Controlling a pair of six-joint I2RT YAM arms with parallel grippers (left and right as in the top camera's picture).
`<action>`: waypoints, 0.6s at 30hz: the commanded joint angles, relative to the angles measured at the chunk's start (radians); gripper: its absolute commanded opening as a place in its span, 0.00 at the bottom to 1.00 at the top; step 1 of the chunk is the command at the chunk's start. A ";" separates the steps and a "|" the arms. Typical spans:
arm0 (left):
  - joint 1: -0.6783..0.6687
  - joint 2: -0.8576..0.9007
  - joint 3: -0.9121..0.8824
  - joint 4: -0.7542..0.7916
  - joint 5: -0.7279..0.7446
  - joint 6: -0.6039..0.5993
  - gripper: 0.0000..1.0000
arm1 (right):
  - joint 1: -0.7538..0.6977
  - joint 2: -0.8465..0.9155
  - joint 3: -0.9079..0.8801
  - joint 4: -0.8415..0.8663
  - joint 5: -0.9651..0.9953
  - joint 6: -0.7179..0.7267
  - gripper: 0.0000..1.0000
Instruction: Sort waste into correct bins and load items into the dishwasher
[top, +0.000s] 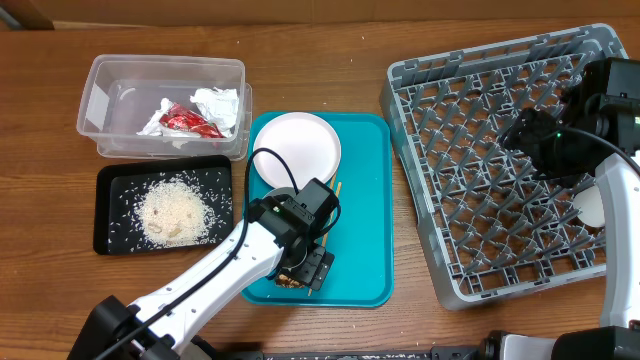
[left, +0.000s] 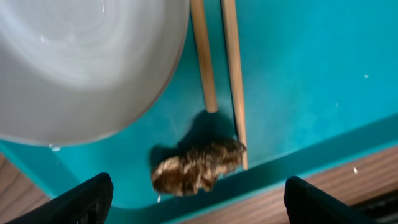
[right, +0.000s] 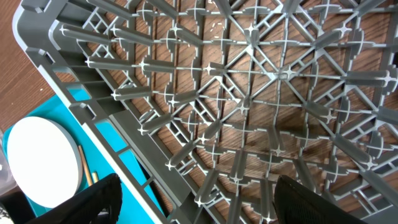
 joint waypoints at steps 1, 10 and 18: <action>-0.006 0.033 -0.037 0.029 -0.013 0.019 0.89 | 0.004 -0.004 -0.001 0.005 -0.006 -0.008 0.80; -0.006 0.126 -0.052 0.050 0.002 0.019 0.85 | 0.004 -0.004 -0.001 0.006 -0.006 -0.008 0.81; -0.006 0.129 -0.050 0.050 0.005 0.026 0.70 | 0.004 -0.004 -0.001 0.006 -0.006 -0.008 0.81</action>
